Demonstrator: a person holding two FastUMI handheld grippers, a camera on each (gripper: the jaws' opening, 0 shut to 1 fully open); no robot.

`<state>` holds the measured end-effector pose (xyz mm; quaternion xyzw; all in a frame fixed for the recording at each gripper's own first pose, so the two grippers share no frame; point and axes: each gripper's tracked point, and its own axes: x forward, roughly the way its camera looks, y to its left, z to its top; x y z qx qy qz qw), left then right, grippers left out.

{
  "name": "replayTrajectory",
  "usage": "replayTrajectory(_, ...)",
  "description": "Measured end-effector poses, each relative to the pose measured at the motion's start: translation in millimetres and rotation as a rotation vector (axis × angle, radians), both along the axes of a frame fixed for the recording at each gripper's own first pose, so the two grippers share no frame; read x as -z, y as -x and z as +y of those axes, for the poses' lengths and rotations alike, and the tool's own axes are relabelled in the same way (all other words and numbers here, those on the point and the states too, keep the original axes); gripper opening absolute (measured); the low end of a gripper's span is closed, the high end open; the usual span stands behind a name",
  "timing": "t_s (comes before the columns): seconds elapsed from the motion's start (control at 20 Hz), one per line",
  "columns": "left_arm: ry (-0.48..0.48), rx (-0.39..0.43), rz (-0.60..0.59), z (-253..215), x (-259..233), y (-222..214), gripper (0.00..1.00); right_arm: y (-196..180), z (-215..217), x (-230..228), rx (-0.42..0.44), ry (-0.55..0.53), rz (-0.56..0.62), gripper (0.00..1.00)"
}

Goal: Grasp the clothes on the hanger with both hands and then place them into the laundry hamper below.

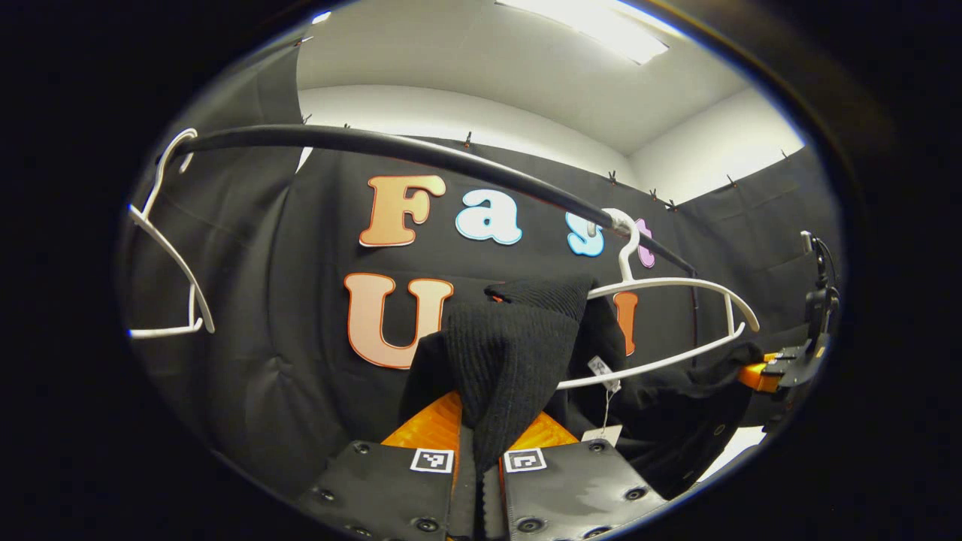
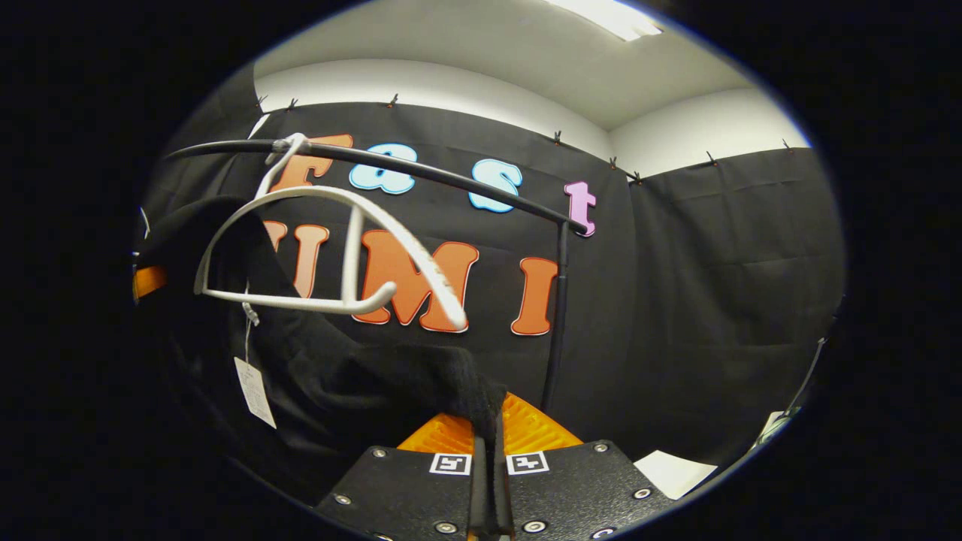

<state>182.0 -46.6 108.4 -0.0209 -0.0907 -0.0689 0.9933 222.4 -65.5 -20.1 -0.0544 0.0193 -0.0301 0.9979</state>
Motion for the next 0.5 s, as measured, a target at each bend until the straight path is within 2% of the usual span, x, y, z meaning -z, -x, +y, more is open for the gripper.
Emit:
replayTrajectory(0.05,-0.013,-0.013,-0.013,4.0,-5.1,-2.6,0.13,5.9,7.5,0.3,-0.014,-0.002,-0.005,0.03)
replayTrajectory(0.3,-0.098,-0.138,-0.101,42.9,-40.0,-16.0,0.14,31.2,35.4,2.4,-0.064,-0.037,-0.018,0.02)
replayTrajectory(0.5,-0.100,-0.190,-0.117,61.8,-52.0,-28.1,0.13,41.5,43.7,15.0,-0.082,-0.066,-0.004,0.03)
